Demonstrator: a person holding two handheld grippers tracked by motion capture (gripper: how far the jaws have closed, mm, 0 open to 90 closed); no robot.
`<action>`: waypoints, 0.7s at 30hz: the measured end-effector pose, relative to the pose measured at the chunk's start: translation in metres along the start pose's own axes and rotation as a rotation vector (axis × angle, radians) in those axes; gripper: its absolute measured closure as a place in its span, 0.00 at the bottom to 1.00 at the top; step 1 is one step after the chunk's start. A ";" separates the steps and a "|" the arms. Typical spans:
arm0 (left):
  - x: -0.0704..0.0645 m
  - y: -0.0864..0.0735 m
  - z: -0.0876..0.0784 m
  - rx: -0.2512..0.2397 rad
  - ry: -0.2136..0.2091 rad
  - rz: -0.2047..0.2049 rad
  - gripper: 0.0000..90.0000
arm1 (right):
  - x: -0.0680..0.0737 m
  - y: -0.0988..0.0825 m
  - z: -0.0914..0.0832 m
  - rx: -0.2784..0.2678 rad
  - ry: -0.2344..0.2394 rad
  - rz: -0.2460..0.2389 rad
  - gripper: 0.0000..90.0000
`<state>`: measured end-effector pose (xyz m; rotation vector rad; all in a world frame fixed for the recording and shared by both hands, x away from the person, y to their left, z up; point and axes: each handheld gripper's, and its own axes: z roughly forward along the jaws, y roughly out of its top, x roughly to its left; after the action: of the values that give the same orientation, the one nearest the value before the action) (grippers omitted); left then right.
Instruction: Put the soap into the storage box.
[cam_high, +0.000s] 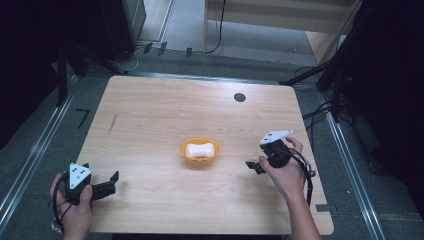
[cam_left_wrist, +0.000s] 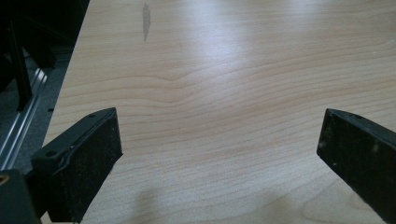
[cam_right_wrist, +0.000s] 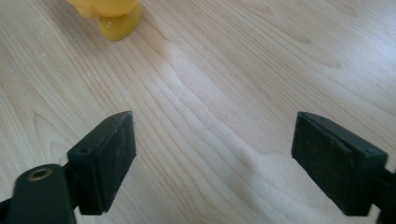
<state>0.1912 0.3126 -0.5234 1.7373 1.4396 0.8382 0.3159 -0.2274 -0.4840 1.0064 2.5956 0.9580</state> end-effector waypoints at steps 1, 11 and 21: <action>0.000 0.000 0.000 -0.001 0.001 0.000 0.00 | 0.000 -0.004 -0.002 -0.017 -0.008 0.005 0.15; 0.000 0.000 0.000 -0.001 0.004 -0.002 0.00 | -0.002 -0.054 -0.017 -0.109 -0.054 0.131 0.00; 0.000 0.000 0.000 0.000 0.006 -0.001 0.00 | -0.004 -0.092 -0.028 -0.173 -0.106 0.201 0.00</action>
<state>0.1911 0.3124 -0.5234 1.7349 1.4442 0.8443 0.2590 -0.2950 -0.5213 1.2508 2.3140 1.1207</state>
